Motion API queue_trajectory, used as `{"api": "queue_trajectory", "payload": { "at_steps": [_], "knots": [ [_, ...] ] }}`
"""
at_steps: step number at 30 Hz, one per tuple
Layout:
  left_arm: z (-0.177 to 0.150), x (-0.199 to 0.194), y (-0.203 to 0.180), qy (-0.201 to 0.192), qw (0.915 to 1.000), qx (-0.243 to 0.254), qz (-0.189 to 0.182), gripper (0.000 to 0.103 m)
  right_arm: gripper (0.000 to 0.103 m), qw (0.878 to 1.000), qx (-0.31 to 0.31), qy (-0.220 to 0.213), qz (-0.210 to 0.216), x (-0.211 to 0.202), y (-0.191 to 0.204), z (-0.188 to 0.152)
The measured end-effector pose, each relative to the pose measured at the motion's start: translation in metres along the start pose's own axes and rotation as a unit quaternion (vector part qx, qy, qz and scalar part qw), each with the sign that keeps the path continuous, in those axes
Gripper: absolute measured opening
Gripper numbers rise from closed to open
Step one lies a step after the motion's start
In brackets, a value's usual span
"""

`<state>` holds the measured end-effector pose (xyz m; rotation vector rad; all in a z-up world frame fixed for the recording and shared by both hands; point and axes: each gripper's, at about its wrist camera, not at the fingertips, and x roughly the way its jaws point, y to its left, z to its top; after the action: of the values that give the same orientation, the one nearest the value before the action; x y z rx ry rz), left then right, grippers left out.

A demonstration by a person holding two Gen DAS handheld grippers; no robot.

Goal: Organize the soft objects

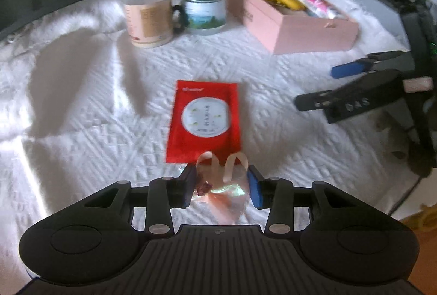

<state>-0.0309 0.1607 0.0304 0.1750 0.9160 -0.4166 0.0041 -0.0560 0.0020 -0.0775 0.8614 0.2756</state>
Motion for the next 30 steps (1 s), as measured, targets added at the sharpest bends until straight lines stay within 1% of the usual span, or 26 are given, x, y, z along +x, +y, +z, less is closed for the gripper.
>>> {"api": "queue_trajectory", "payload": {
  "at_steps": [2, 6, 7, 8, 9, 11, 12, 14, 17, 19, 20, 22, 24, 25, 27, 28, 29, 30],
  "knots": [
    [-0.004, 0.000, 0.002, 0.002, 0.9999, -0.009, 0.008, 0.042, 0.103, 1.000, 0.001, -0.004, 0.000, -0.001, 0.001, -0.002],
    [-0.009, -0.004, 0.011, -0.009, 0.9994, -0.033, -0.004, 0.041, 0.103, 1.000, -0.003, 0.004, 0.002, -0.001, 0.002, 0.001],
    [-0.008, -0.004, 0.012, -0.009, 0.9992, -0.038, -0.004, 0.038, 0.103, 1.000, -0.006, 0.010, 0.002, 0.000, 0.003, 0.003],
    [-0.008, -0.005, 0.013, -0.008, 0.9991, -0.041, 0.000, 0.027, 0.103, 1.000, -0.008, 0.014, 0.002, 0.001, 0.004, 0.005],
    [-0.008, -0.006, 0.016, -0.006, 0.9988, -0.048, 0.005, 0.024, 0.102, 1.000, -0.011, 0.013, 0.004, -0.001, 0.005, 0.007],
    [-0.010, -0.010, 0.027, -0.009, 0.9964, -0.084, -0.005, 0.024, 0.102, 0.999, -0.030, -0.009, 0.013, -0.009, 0.015, 0.010],
    [-0.011, -0.015, 0.036, -0.016, 0.9940, -0.108, -0.007, 0.024, 0.102, 0.999, -0.045, -0.024, 0.021, -0.014, 0.024, 0.011],
    [-0.012, -0.024, 0.054, -0.032, 0.9882, -0.149, 0.008, 0.023, 0.102, 0.996, -0.072, -0.039, 0.041, -0.019, 0.043, 0.015],
    [-0.013, -0.039, 0.084, -0.060, 0.9742, -0.216, 0.021, 0.023, 0.102, 0.993, -0.086, -0.031, 0.079, -0.014, 0.078, 0.022],
    [-0.011, -0.047, 0.097, -0.075, 0.9675, -0.239, 0.034, 0.023, 0.102, 0.991, -0.093, -0.021, 0.097, -0.007, 0.103, 0.026],
    [-0.009, -0.050, 0.102, -0.082, 0.9651, -0.245, 0.040, 0.023, 0.102, 0.989, -0.104, -0.021, 0.099, -0.005, 0.116, 0.026],
    [-0.008, -0.055, 0.108, -0.096, 0.9600, -0.258, 0.054, 0.023, 0.101, 0.985, -0.149, -0.028, 0.089, -0.001, 0.142, 0.023],
    [-0.011, -0.059, 0.111, -0.105, 0.9543, -0.273, 0.062, 0.023, 0.098, 0.974, -0.216, -0.037, 0.062, 0.002, 0.158, 0.014],
    [-0.012, -0.059, 0.113, -0.106, 0.9513, -0.281, 0.069, 0.023, 0.098, 0.968, -0.238, -0.058, 0.047, -0.001, 0.157, 0.010],
    [-0.016, -0.055, 0.117, -0.098, 0.9457, -0.299, 0.081, 0.023, 0.098, 0.963, -0.260, -0.071, -0.007, -0.005, 0.147, 0.008],
    [-0.019, -0.053, 0.118, -0.096, 0.9423, -0.311, 0.079, 0.023, 0.098, 0.961, -0.264, -0.077, -0.042, -0.005, 0.138, 0.009],
    [-0.023, -0.052, 0.119, -0.098, 0.9397, -0.320, 0.069, 0.023, 0.098, 0.960, -0.261, -0.080, -0.064, -0.006, 0.128, 0.010],
    [-0.026, -0.051, 0.121, -0.099, 0.9364, -0.331, 0.060, 0.023, 0.098, 0.961, -0.254, -0.077, -0.078, -0.006, 0.117, 0.012]
  ]
}}
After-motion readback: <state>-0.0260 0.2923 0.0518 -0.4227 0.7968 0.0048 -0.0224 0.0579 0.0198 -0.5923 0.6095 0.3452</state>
